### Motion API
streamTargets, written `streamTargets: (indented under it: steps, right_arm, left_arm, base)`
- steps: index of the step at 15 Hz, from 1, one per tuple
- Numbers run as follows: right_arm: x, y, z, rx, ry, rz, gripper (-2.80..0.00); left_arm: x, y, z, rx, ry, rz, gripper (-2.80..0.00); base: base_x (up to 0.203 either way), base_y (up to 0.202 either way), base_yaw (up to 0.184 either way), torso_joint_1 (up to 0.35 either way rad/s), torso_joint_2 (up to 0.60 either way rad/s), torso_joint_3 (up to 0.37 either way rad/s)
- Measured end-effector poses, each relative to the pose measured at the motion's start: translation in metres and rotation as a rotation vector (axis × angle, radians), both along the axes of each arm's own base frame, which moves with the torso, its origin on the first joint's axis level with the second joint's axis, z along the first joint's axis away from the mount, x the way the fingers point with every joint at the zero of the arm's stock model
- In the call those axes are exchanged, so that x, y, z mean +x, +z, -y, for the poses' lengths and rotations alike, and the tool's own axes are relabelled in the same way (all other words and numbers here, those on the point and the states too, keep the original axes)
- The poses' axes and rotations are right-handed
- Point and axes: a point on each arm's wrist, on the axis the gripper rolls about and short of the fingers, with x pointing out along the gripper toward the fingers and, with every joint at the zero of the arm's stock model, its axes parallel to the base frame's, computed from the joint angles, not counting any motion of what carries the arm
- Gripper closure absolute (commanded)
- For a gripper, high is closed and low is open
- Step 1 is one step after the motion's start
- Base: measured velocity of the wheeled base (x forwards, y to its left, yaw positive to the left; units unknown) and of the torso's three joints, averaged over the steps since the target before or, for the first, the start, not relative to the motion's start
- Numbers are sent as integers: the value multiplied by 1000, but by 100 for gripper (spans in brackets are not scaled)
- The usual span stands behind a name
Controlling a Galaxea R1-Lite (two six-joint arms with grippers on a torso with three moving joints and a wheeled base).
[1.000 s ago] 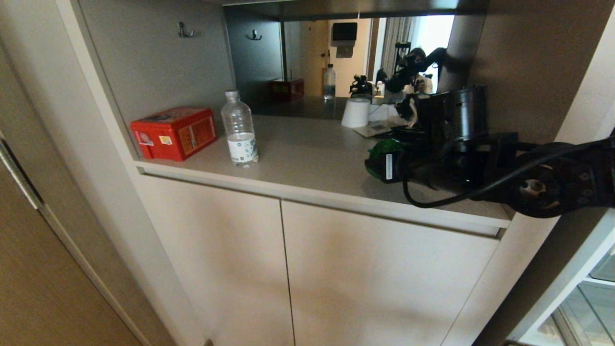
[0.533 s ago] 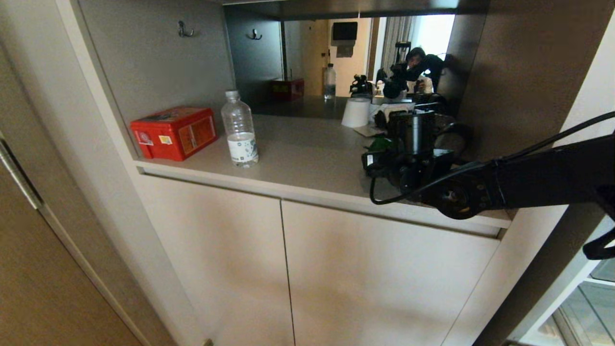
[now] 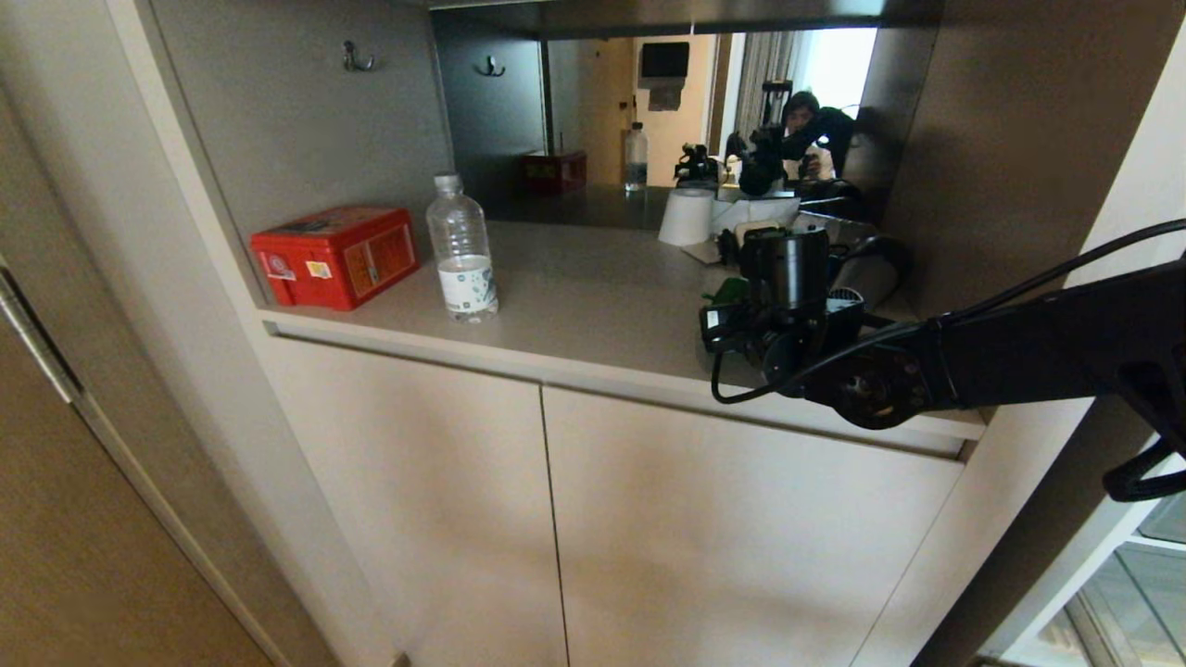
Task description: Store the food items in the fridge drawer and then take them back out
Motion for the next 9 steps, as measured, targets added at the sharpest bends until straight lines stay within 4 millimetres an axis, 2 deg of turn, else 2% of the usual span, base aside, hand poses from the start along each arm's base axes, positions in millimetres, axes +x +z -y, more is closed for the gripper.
streamTargets:
  steps: [9]
  right_arm:
    - [-4, 2, 4, -4, -5, -3, -280]
  left_arm:
    - [0, 0, 0, 0, 0, 0, 0]
  base:
    - [0, 0, 0, 0, 0, 0]
